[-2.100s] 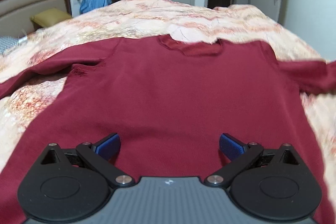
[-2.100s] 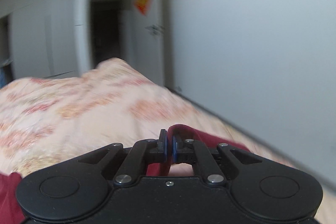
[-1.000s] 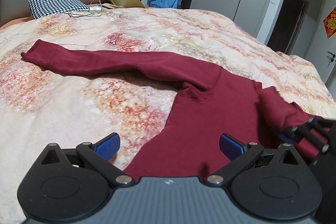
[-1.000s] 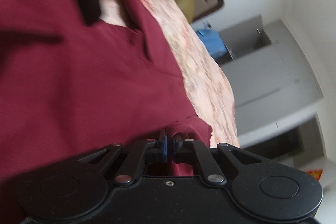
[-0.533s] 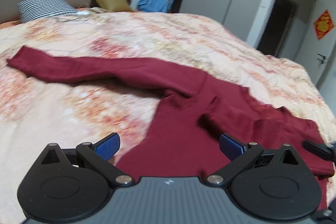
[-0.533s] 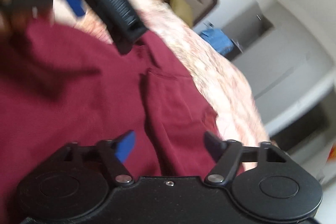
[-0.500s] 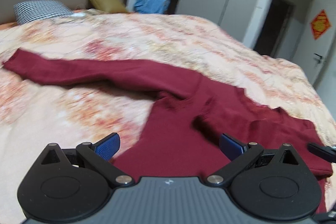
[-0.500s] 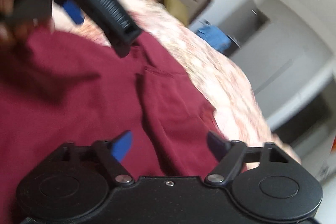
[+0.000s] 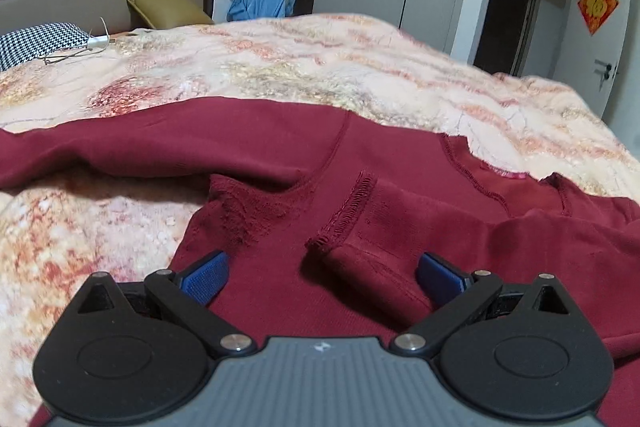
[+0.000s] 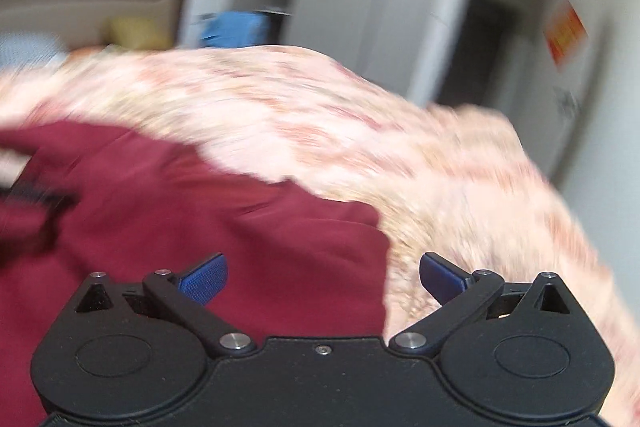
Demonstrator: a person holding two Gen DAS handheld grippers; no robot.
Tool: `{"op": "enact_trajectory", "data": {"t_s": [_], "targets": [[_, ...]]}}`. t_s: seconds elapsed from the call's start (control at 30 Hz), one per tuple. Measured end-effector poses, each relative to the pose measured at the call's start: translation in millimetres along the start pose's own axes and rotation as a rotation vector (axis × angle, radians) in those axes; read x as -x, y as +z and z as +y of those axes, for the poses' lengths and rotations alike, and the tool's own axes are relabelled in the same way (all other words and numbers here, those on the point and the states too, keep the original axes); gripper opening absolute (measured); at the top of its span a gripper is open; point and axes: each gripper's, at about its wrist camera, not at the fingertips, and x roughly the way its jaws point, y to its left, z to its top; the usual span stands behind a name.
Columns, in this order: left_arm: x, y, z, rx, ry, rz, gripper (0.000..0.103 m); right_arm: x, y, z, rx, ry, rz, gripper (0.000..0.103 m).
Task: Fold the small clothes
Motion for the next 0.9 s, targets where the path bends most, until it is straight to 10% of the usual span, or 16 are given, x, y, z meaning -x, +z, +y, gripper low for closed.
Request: {"op": "enact_trajectory", "data": {"t_s": [0.27,0.33,0.43,0.53,0.7,0.9], "targets": [[2.0,-6.4,8.8,0.020,-0.020,-0.030,0.103,-75.9,8.3,-69.4,-0.366,0.020,0.149,0.077],[1.8,-6.4,12.0,0.036,-0.033,-0.031,0.103,-84.7,4.1,-75.8,-0.407,0.063,0.174,0.033],[2.9,-7.2,14.9,0.046,-0.042,-0.035,0.103,-77.2,8.4,-78.2,-0.422,0.067,0.128,0.005],[2.5,-7.3,13.4,0.040,-0.037,-0.034,0.103,-60.0,7.7,-92.9,-0.473,-0.010,0.020,0.005],[1.7,-7.4,10.2,0.028,-0.028,-0.032,0.103,-73.4,-16.5,-102.5,-0.474,-0.042,0.088,0.007],[1.1,-7.6,10.1,0.029,-0.030,-0.033,0.103,-47.9,-20.2,-101.9,-0.497,-0.064,0.049,0.030]]}}
